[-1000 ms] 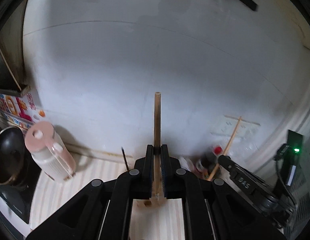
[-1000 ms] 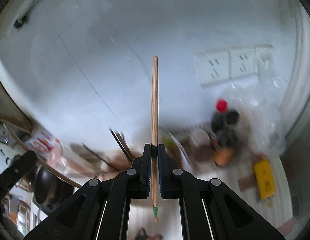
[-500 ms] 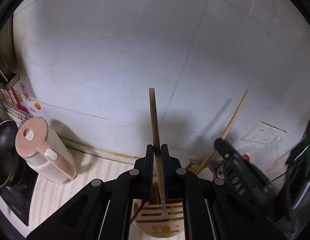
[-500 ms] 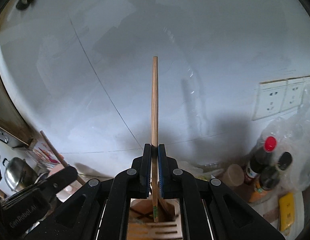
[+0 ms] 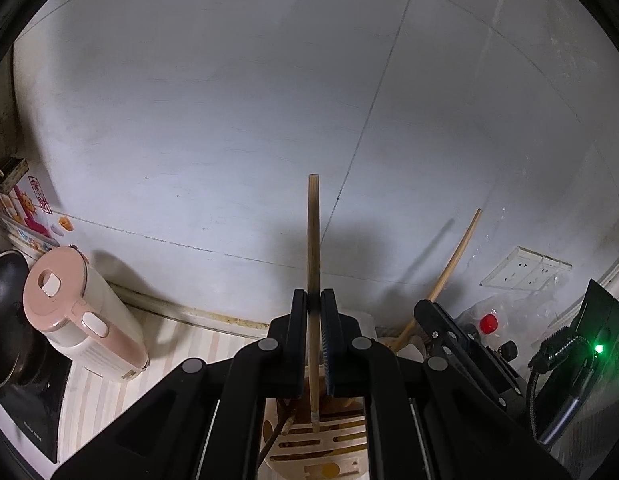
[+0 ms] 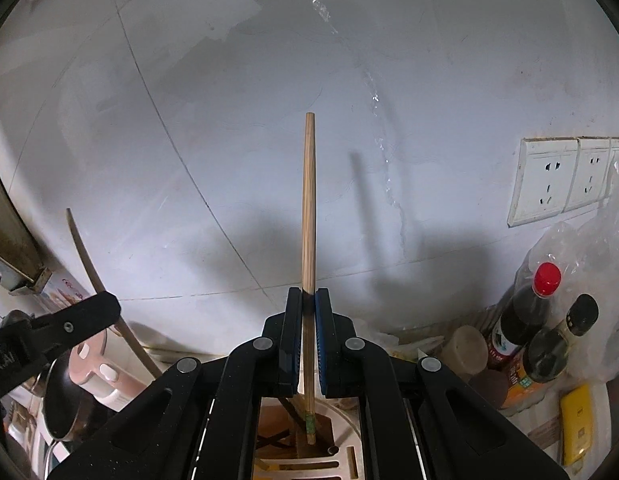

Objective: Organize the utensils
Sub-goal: 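Lower the wooden chopsticks into the holder and open both tools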

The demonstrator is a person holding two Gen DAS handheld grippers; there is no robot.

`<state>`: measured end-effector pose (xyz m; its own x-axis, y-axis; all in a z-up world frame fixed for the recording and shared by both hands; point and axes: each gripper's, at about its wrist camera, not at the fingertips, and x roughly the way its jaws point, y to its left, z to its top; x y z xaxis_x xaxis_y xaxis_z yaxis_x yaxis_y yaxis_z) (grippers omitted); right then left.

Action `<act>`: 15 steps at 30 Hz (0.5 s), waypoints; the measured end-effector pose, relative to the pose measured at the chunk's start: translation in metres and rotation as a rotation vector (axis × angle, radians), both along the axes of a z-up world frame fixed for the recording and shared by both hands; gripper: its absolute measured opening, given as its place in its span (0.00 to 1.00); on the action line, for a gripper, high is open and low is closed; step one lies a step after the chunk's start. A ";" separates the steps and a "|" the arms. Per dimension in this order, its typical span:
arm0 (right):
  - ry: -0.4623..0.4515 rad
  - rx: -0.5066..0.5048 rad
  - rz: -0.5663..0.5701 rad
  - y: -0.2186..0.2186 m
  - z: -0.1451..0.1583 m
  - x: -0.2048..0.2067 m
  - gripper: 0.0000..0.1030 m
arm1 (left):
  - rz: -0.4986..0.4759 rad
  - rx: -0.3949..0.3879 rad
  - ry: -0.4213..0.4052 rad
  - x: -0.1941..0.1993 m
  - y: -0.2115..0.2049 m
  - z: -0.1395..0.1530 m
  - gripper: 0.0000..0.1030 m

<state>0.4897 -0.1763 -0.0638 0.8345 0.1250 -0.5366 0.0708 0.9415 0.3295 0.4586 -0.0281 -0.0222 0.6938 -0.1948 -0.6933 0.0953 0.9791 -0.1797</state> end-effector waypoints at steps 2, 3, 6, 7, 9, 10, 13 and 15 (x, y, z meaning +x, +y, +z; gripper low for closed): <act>-0.003 0.000 -0.004 -0.001 -0.001 -0.001 0.06 | -0.004 0.011 -0.022 0.000 -0.001 0.003 0.04; -0.006 0.003 -0.004 -0.003 -0.005 0.000 0.06 | -0.005 0.015 -0.032 0.000 -0.002 0.005 0.04; -0.022 0.003 -0.006 -0.002 -0.001 -0.003 0.06 | -0.011 0.025 -0.052 0.002 -0.006 0.009 0.04; -0.022 0.002 -0.005 -0.002 0.000 -0.003 0.06 | -0.013 0.028 -0.048 0.003 -0.007 0.008 0.04; -0.021 -0.001 -0.001 -0.001 0.000 -0.003 0.06 | -0.017 0.031 -0.032 0.004 -0.007 0.003 0.04; -0.020 -0.004 0.001 -0.001 0.000 -0.003 0.06 | -0.022 0.030 -0.019 0.005 -0.007 0.000 0.04; -0.006 -0.014 0.009 0.000 -0.002 -0.003 0.06 | -0.032 0.028 0.014 0.003 -0.007 -0.009 0.04; 0.008 -0.016 0.018 0.001 -0.007 -0.002 0.06 | -0.039 0.028 0.034 0.001 -0.007 -0.015 0.04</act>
